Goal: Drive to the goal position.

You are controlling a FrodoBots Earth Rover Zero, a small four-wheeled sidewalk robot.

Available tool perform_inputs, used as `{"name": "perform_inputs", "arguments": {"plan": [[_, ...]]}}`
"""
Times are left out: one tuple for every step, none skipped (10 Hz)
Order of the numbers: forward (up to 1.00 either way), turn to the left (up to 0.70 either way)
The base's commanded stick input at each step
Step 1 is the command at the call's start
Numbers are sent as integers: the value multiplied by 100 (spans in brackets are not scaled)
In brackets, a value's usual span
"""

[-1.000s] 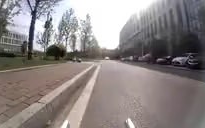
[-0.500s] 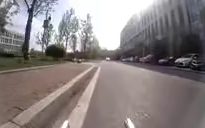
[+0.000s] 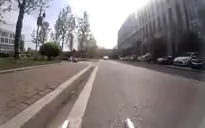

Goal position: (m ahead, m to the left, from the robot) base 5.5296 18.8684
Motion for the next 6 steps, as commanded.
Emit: {"name": "perform_inputs", "arguments": {"plan": [[8, -64], [0, -33], [0, 0], [0, 0], [0, 0], [0, 0]]}}
